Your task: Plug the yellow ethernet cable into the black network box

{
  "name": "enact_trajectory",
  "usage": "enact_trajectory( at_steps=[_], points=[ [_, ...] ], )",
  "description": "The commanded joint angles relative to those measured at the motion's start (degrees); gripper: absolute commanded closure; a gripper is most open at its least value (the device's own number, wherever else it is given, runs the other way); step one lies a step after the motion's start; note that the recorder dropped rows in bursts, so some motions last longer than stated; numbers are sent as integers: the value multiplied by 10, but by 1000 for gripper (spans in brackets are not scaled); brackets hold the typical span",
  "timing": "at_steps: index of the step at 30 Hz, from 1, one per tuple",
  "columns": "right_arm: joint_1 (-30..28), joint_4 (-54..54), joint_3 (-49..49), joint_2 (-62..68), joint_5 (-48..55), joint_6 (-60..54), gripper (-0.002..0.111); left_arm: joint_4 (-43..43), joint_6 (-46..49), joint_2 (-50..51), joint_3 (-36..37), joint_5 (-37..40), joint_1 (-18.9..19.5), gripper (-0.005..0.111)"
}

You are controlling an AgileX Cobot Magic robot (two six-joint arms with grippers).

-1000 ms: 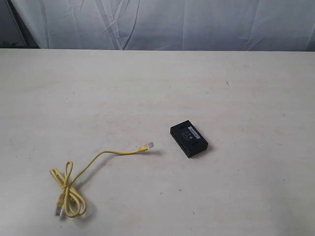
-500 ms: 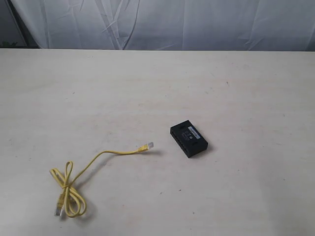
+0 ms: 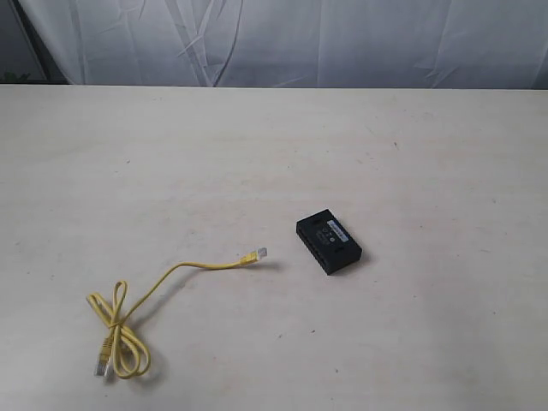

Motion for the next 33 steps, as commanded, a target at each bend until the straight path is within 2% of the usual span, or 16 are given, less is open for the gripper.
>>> enact_trajectory(
  at_steps=[1,8,15,19,24,30,33],
  points=[
    [-2,-51,-56,82,59,-2,109,-34,-11,-4,1,9,1,106],
    [-2,-56,-166,236,230,-106,109,-44,-11,-4,1,11,1,106],
    [-2,41,-261,389,382,-338,109,-44,-11,-4,1,8,1,106],
    [-1,121,-284,458,416,-505,109,-51,-11,-4,1,5,1,106],
    [3,190,-298,549,443,-620,109,-75,-11,-4,1,0,1,106],
    [52,194,-301,649,436,-755,109,-168,-11,-4,1,-47,1,106],
    [71,193,-304,695,414,-797,109,-179,-11,-4,1,-55,1,106]
  ],
)
